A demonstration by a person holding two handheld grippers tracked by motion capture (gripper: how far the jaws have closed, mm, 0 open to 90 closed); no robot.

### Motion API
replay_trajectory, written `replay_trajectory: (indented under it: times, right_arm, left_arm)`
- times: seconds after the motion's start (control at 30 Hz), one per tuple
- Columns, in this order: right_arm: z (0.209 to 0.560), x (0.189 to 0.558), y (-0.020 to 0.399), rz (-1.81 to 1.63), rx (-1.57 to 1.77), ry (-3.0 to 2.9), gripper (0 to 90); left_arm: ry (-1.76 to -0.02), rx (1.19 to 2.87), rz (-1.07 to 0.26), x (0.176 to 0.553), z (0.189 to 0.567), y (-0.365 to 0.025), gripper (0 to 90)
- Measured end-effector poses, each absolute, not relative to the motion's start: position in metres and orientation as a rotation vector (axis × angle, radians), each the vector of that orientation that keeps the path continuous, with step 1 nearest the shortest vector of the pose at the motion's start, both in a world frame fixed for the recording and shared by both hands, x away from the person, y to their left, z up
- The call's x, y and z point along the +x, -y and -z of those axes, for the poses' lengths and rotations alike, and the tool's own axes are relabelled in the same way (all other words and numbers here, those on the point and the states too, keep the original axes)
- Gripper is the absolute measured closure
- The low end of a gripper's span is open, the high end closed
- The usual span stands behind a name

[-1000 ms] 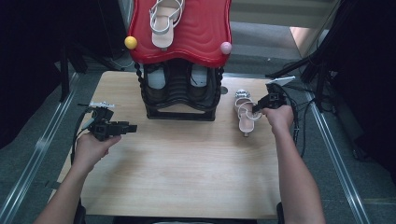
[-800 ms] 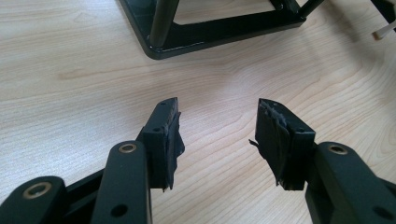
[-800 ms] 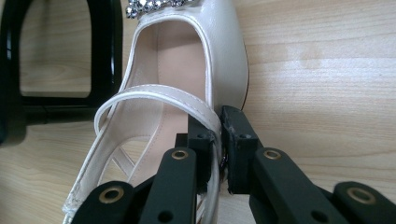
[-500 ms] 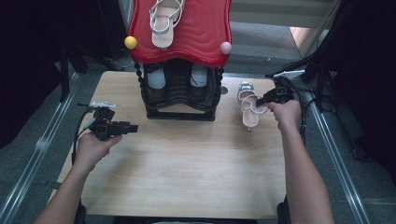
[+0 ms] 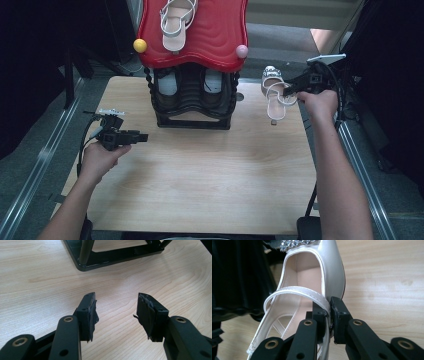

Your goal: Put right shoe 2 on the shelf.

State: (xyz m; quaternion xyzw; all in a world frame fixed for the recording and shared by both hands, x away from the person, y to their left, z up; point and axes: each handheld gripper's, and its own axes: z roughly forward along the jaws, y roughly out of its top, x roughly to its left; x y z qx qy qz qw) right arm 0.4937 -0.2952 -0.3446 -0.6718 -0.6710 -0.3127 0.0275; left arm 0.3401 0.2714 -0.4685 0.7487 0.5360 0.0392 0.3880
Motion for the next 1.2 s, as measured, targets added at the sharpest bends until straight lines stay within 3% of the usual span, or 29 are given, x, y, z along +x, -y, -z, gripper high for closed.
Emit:
replay_trajectory:
  times: [0.4,1.2]
  right_arm:
    - [0.26,0.488,0.289,1.093,-2.064,2.095,84.1]
    - [0.135,0.488,0.24,1.266,-2.048,2.162,84.2]
  left_arm:
    - [-1.359,1.907,-0.098,0.341,0.469,-0.269,50.4]
    - [-1.357,1.912,-0.09,0.342,0.469,-0.268,50.5]
